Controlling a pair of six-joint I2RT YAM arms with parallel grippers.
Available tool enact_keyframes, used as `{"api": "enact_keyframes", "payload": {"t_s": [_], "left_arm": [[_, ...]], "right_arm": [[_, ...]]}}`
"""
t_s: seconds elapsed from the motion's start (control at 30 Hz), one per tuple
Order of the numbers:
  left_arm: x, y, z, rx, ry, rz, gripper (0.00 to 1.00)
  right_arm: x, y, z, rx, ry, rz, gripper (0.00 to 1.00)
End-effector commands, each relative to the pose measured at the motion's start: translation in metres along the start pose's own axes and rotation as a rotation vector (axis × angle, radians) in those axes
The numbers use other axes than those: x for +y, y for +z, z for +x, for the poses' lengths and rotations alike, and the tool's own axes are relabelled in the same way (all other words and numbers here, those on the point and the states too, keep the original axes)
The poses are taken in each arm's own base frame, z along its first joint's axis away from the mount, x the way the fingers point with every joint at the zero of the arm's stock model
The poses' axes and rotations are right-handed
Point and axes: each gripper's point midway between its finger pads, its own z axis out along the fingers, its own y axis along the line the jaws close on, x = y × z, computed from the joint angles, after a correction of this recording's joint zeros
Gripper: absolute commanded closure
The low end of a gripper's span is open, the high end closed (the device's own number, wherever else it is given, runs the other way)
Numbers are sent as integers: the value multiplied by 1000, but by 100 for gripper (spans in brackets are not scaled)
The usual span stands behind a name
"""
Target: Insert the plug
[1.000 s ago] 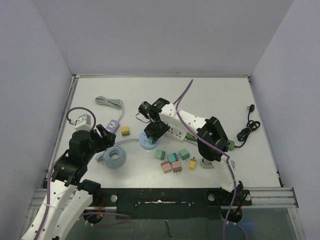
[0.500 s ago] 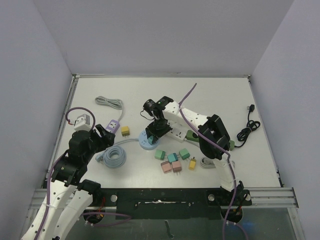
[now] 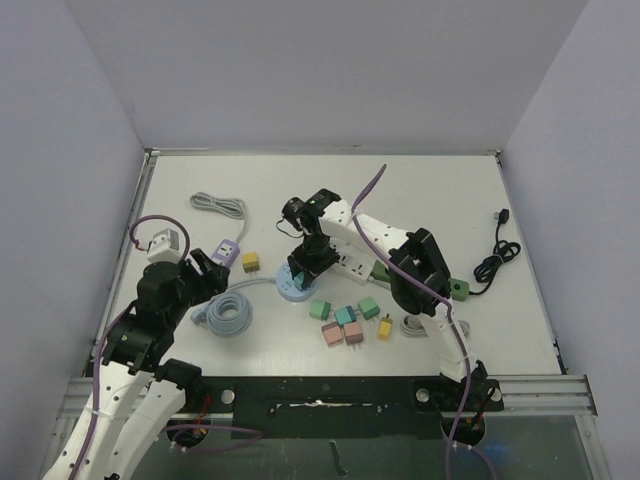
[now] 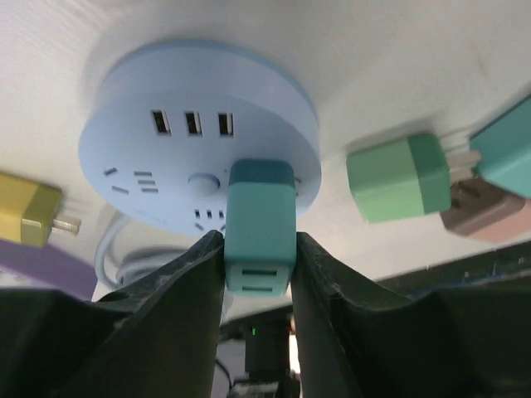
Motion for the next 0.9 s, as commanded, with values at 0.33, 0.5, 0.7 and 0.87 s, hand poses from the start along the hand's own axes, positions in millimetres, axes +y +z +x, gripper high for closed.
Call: {"api": "enact_keyframes", "payload": {"t_s": [0.33, 0.5, 0.7, 0.87], "left_arm": [[-36, 10, 0, 53, 81, 166, 36], [-55, 15, 11, 119, 117, 271, 36], [-68, 21, 9, 121, 64, 318, 36], [-71, 25, 8, 132, -7, 300, 36]], "right_arm": [[1, -88, -35, -338, -147, -524, 18], [-18, -109, -48, -478, -441, -674, 17], [-47, -101, -31, -637, -1051, -728, 17], [-58, -79, -16, -665, -1408, -659, 17]]}}
